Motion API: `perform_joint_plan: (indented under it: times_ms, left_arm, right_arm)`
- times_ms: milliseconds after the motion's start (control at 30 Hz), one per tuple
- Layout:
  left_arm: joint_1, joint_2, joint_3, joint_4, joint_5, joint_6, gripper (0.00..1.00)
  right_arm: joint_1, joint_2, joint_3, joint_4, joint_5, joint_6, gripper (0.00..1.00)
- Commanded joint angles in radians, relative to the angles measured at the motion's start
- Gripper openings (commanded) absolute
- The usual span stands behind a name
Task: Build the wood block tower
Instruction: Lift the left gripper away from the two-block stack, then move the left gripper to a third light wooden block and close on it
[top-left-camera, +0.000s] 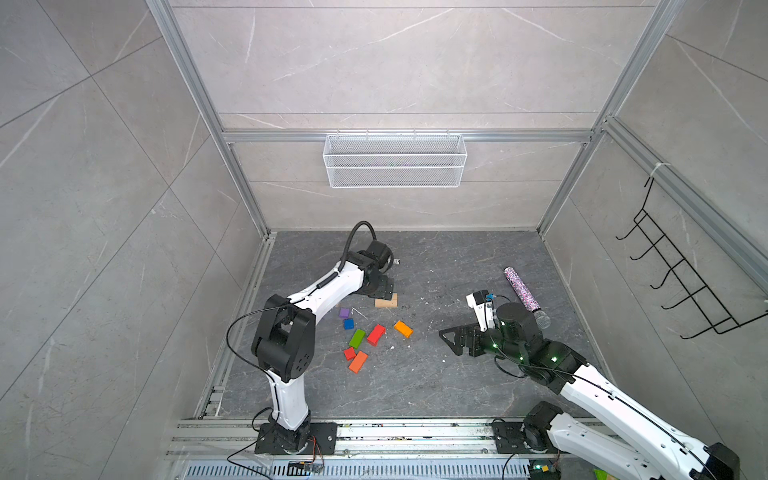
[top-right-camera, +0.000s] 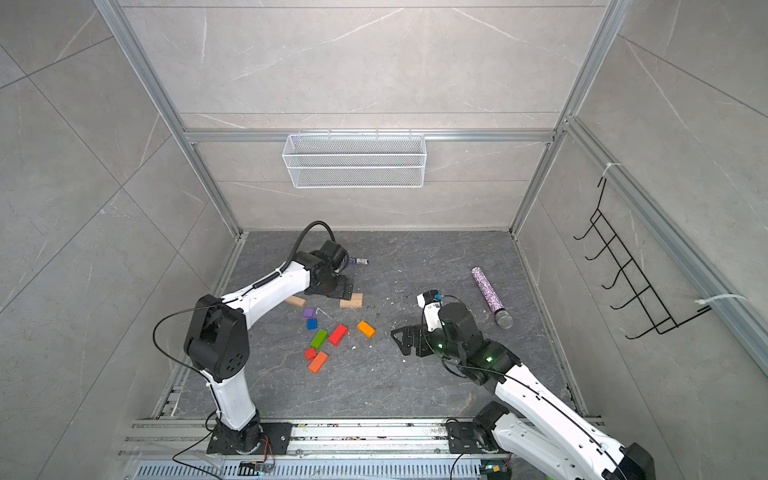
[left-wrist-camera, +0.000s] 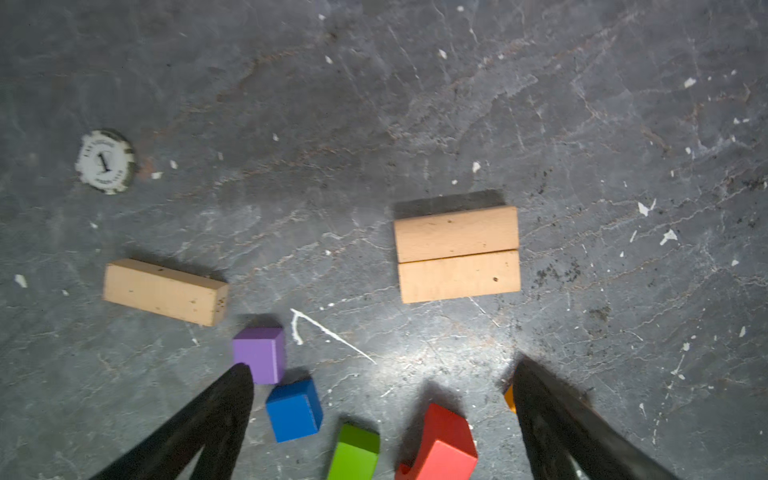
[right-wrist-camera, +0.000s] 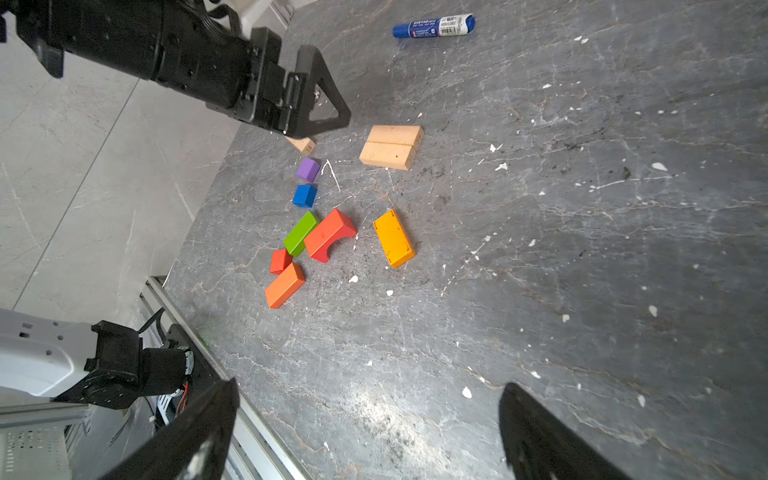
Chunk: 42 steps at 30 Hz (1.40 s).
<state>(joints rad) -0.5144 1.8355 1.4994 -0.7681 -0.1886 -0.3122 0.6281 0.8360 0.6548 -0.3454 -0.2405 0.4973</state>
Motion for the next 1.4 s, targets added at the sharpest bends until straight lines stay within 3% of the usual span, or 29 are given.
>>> perform_joint_plan:
  times_ms: [0,300,567,867,1367]
  left_arm:
    - [0.059,-0.071,-0.025,-0.040,0.036,0.085,1.00]
    - [0.165,-0.099,-0.112,-0.013,-0.001,0.190,1.00]
    - [0.254,-0.044,-0.125,0.021,0.034,0.247,1.00]
    - [0.273,0.053,-0.081,-0.002,-0.029,0.295,0.99]
    - [0.327,0.159,-0.017,-0.015,0.035,0.328,0.99]
  right_arm:
    - [0.005,-0.001,0.026,0.020,-0.033,-0.014,0.99]
    - [0.005,-0.035,0.030,-0.015,-0.040,-0.040,0.99]
    - [0.005,-0.018,0.035,-0.029,-0.057,-0.053,0.99]
    - [0.005,-0.008,0.037,-0.012,-0.065,-0.049,0.99]
    - [0.005,-0.021,0.017,-0.016,-0.071,-0.046,0.99]
